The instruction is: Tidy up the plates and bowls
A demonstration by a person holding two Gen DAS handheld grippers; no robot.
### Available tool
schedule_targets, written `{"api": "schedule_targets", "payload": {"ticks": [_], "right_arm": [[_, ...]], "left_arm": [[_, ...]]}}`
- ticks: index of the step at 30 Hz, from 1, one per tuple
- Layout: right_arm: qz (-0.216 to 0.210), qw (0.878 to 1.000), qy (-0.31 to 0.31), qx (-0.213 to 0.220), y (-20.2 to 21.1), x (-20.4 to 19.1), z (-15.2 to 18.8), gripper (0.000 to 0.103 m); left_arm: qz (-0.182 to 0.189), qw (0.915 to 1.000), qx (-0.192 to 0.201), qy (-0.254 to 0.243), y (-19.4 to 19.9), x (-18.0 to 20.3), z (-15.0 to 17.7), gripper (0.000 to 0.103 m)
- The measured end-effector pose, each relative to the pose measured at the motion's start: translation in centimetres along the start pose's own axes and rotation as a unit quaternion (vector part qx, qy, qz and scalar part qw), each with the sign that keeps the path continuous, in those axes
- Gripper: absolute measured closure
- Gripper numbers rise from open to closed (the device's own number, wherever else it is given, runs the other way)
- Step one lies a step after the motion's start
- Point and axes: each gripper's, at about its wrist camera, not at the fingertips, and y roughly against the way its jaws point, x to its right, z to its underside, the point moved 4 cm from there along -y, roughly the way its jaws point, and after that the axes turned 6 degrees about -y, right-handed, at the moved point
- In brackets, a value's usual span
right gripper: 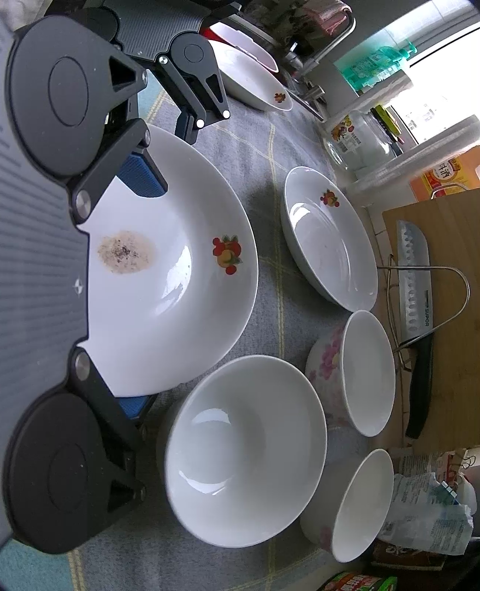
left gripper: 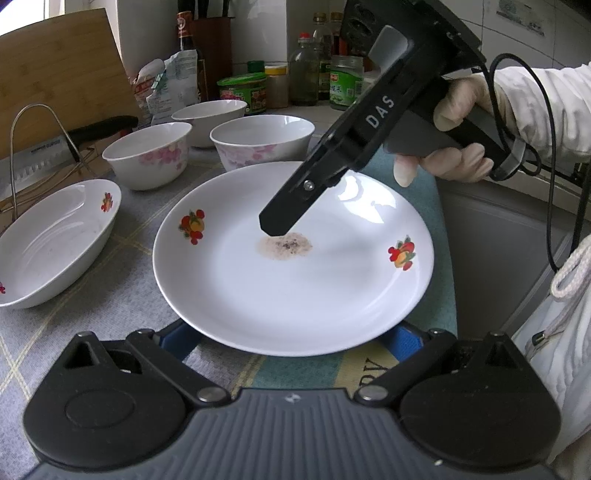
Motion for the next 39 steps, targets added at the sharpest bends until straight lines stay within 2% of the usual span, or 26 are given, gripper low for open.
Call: {"api": "schedule_targets", "payload": {"ticks": [22,39], "right_arm": [[0.001,1.000,0.029,0.001,0.9,-2.2,-0.2,0.000],[-0.010,0.997,0.074,0.002,0.8,-6.8,-0.5,0.000]], "left_arm": [[-0.015,0.9998,0.001,0.010,2.2,0.4,0.3,0.002],[-0.041,0.9982,0.011,0.041,5.9,0.6,1.3,0.002]]}}
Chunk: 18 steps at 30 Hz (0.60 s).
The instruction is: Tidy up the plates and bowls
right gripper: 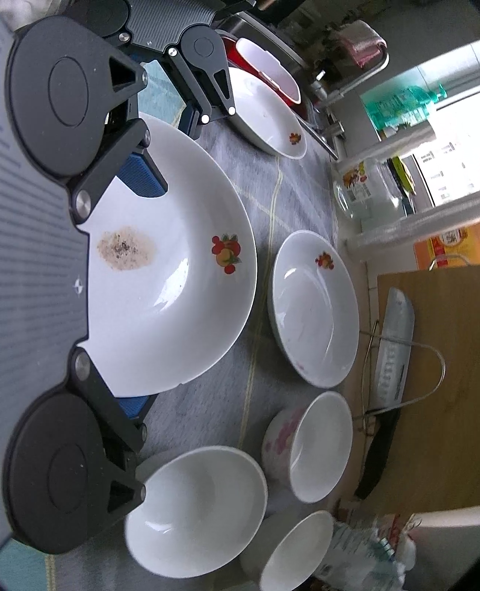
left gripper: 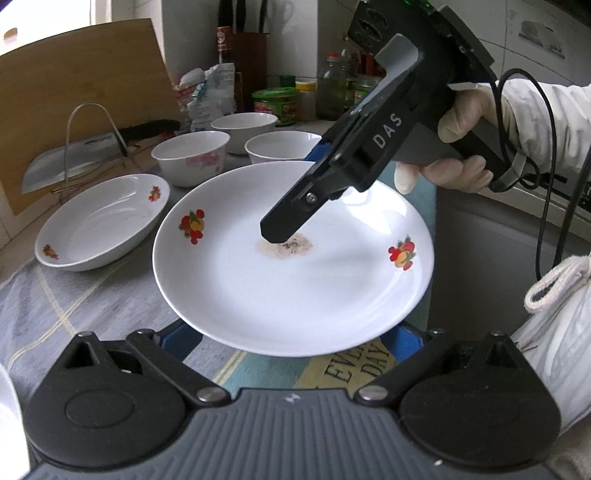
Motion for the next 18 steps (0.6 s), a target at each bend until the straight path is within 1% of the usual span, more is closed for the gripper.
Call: {"api": "schedule_targets", "payload": {"ticks": [18], "right_arm": [[-0.035,0.997,0.062,-0.009,-2.5,-6.7,-2.0,0.000]], "left_arm": [[-0.051,0.9976,0.001,0.047,5.6,-1.3,3.3,0.002]]}}
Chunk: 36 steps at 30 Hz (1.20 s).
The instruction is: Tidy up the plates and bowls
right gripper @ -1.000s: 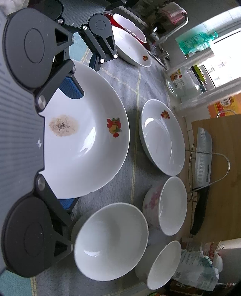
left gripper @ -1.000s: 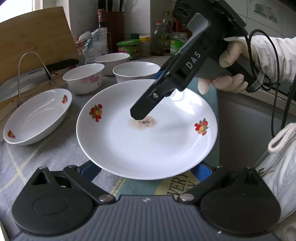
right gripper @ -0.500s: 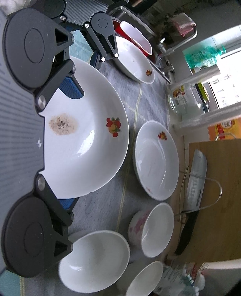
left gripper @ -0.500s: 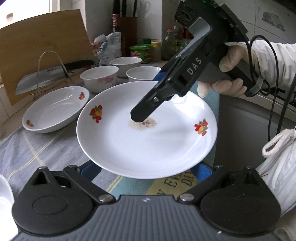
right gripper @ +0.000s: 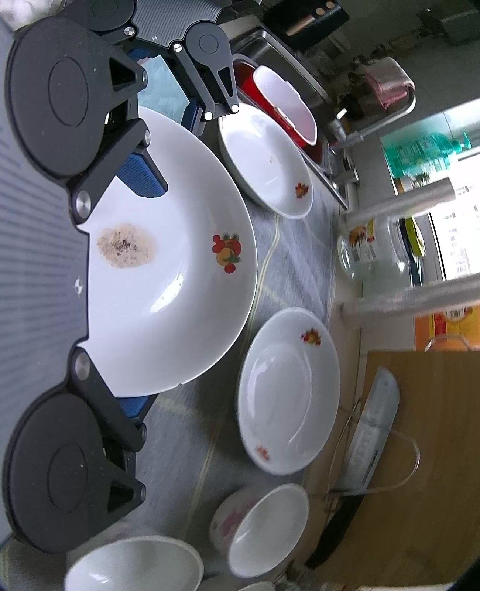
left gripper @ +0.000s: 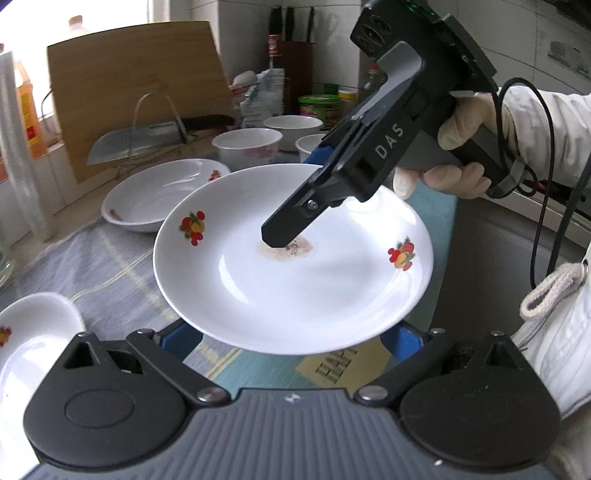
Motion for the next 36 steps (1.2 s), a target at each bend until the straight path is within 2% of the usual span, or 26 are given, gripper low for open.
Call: {"api": "schedule_targets", "payload": {"ticks": [14,36], "right_arm": [[-0.027,0.999,0.046,-0.008,-3.3,-4.8,-2.8,0.000],[-0.070,0.992,0.102,-0.023,-9.5,-11.3,-7.4,0.000]], "left_arm": [[-0.043,0.9985,0.000,0.033,3.6,-2.5,2.6,0.002],[-0.106,0.9914,-0.006,0.077,7.7,-7.6,6.1,0.002]]}}
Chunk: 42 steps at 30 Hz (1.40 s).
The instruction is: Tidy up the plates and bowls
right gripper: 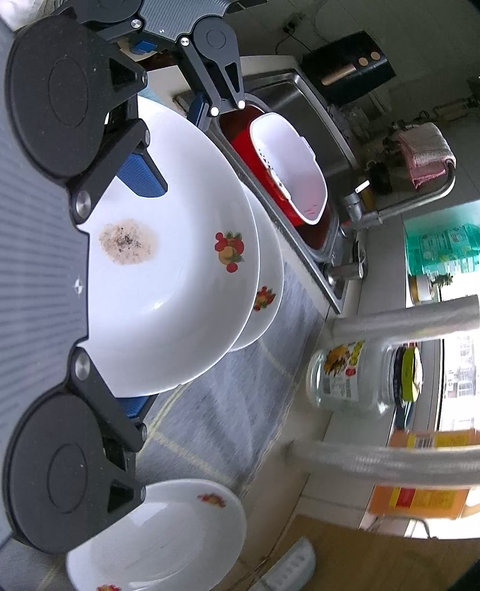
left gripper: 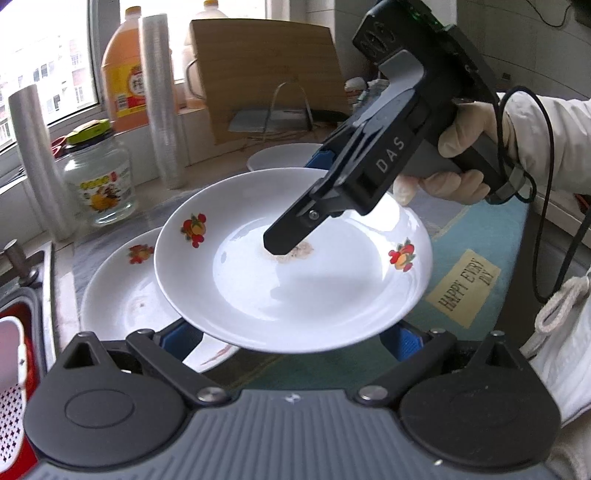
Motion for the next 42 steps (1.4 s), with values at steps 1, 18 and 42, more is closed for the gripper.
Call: {"api": "schedule_targets", "payload": {"ticks": [1,18,42], "right_arm": [[-0.002,1.000,0.002,-0.001,-0.3,-0.2,-0.2,0.000],[-0.012,1.000,0.022,-0.009,-4.3,-1.8,-3.1,0.000],[0.030,0.999,0.019,-0.022,-7.0,-0.3,-4.8,0.000]], "left_arm": [[-0.002,1.0000,0.000,0.001,0.1,-0.2,0.1,0.002],[-0.018,0.9996,-0.006,0.018,0.3,-4.2,1.9,0.002],[0.016,0.9995,-0.009,0.024,-2.5,-7.5,1.8,0.002]]}}
